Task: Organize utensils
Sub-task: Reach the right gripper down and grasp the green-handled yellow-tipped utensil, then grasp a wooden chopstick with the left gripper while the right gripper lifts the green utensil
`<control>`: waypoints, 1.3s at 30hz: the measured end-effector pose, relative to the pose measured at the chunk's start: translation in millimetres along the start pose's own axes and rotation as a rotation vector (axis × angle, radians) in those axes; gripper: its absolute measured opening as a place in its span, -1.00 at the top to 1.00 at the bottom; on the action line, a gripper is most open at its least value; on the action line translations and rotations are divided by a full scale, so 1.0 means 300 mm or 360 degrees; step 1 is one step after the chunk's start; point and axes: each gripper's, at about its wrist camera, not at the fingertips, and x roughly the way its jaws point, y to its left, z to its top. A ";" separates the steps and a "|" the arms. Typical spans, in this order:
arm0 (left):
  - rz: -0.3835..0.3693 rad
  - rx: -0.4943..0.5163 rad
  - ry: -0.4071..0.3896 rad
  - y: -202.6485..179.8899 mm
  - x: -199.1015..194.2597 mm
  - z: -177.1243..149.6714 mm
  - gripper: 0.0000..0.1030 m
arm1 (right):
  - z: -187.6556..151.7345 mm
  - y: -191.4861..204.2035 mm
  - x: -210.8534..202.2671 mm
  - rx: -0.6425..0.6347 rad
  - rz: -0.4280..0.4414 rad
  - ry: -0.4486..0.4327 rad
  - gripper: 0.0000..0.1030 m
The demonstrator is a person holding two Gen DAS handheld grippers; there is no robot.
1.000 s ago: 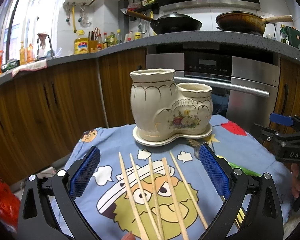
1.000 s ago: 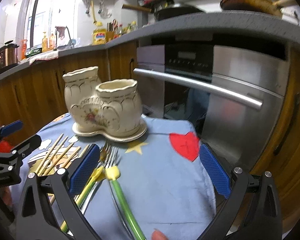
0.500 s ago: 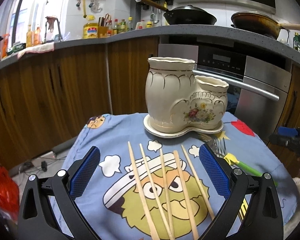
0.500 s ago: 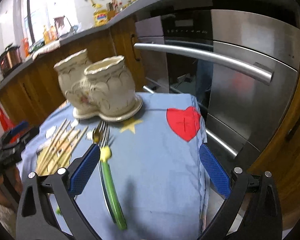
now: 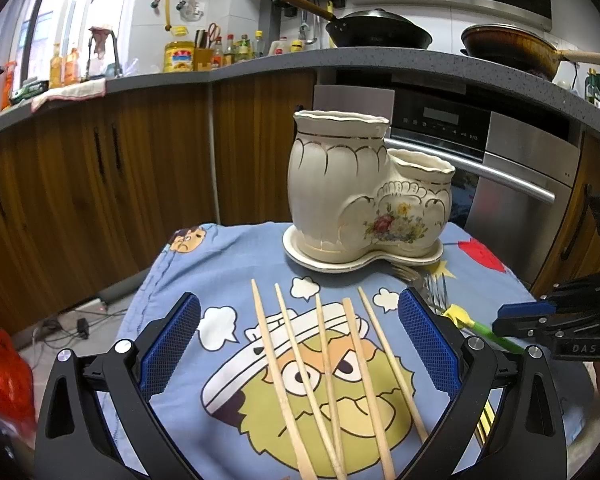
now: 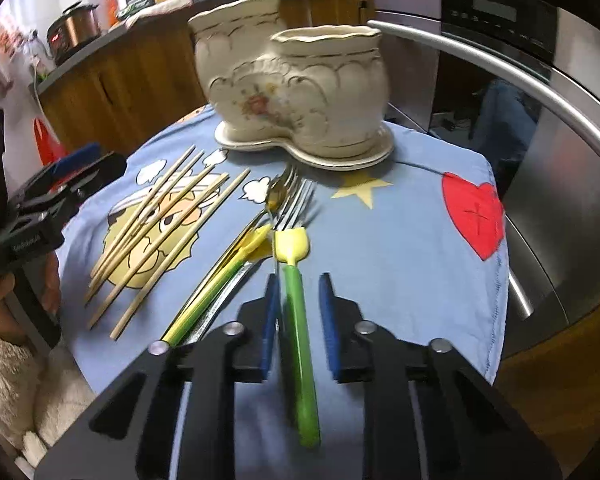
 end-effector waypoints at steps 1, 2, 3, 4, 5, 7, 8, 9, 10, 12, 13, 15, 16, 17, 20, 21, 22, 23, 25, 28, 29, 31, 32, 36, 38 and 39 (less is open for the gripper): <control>-0.0002 0.0000 0.0001 0.000 0.000 0.000 -0.90 | 0.000 0.002 0.003 -0.0005 0.0005 0.0012 0.68; 0.0001 -0.0001 0.0001 0.001 0.001 0.000 -0.90 | 0.000 0.005 0.007 -0.0016 -0.0011 0.0023 0.68; 0.0001 -0.0001 0.0000 0.001 0.000 0.000 -0.90 | 0.002 0.010 0.013 -0.0025 -0.0019 0.0031 0.69; 0.0000 -0.0002 0.0000 0.002 0.001 0.000 -0.90 | 0.005 0.010 0.019 -0.0033 -0.0017 0.0047 0.69; 0.0002 -0.0003 0.0002 0.002 0.001 0.000 -0.90 | 0.013 0.011 0.021 -0.0045 -0.0021 0.0053 0.69; 0.0004 -0.0008 0.0003 0.004 0.003 -0.001 -0.90 | 0.029 0.016 0.035 -0.0056 -0.0027 0.0070 0.69; 0.0005 -0.0011 0.0004 0.006 0.003 -0.001 -0.90 | 0.037 0.013 0.040 -0.0049 -0.0010 0.0080 0.69; 0.0006 -0.0015 0.0004 0.008 0.003 -0.001 -0.90 | 0.042 0.006 0.044 -0.0038 0.0003 0.0089 0.69; 0.0004 -0.0020 0.0003 0.009 0.003 -0.001 -0.90 | 0.049 -0.003 0.048 -0.0021 0.0019 0.0100 0.69; 0.0001 -0.0027 0.0003 0.015 0.003 -0.002 -0.90 | 0.057 -0.015 0.055 -0.0006 0.0044 0.0118 0.69; 0.0001 -0.0026 0.0004 0.015 0.003 -0.002 -0.90 | 0.057 -0.022 0.056 -0.0007 0.0045 0.0129 0.69; 0.0001 -0.0027 0.0007 0.015 0.004 -0.003 -0.90 | 0.051 -0.025 0.058 -0.0039 0.0033 0.0145 0.69; 0.0000 -0.0030 0.0012 0.015 0.005 -0.003 -0.90 | 0.048 -0.025 0.065 -0.0054 0.0028 0.0169 0.69; -0.0004 -0.0033 0.0019 0.017 0.007 -0.003 -0.90 | 0.046 -0.026 0.070 -0.0065 0.0029 0.0177 0.68; -0.0007 -0.0037 0.0058 0.015 0.018 -0.007 -0.90 | 0.065 -0.027 0.083 -0.0076 0.0044 0.0207 0.68; -0.0015 -0.0048 0.0071 0.015 0.019 -0.007 -0.90 | 0.069 -0.026 0.090 -0.0074 0.0054 0.0212 0.68; -0.0017 -0.0051 0.0074 0.014 0.017 -0.005 -0.90 | 0.071 -0.030 0.093 -0.0072 0.0068 0.0210 0.68; -0.0009 -0.0032 0.0075 0.009 0.010 0.001 -0.90 | 0.070 -0.036 0.093 -0.0060 0.0084 0.0197 0.71; -0.0015 0.0025 0.0050 -0.008 -0.012 0.019 -0.90 | 0.066 -0.047 0.096 -0.0052 0.0107 0.0171 0.81; 0.0022 0.0139 0.0112 -0.033 -0.008 0.028 -0.90 | 0.060 -0.086 0.081 0.0037 0.0177 0.0130 0.81; 0.0033 0.0172 0.0152 -0.036 0.001 0.028 -0.90 | 0.060 -0.095 0.065 0.0042 0.0187 0.0091 0.81; 0.0065 0.0206 0.0267 -0.028 0.028 0.023 -0.90 | 0.064 -0.108 0.032 0.0050 0.0221 0.0017 0.81; 0.0076 0.0198 0.0317 -0.016 0.039 0.022 -0.90 | 0.064 -0.115 0.011 0.0055 0.0240 -0.0029 0.81; 0.0071 0.0106 0.0426 0.048 0.062 0.034 -0.83 | 0.080 -0.135 -0.035 0.0061 0.0272 -0.0112 0.81; 0.0061 0.0086 0.0486 0.061 0.084 0.040 -0.61 | 0.091 -0.144 -0.042 0.0053 0.0282 -0.0123 0.81; 0.0067 0.0098 0.0537 0.057 0.105 0.043 -0.35 | 0.086 -0.148 -0.054 0.0048 0.0285 -0.0136 0.81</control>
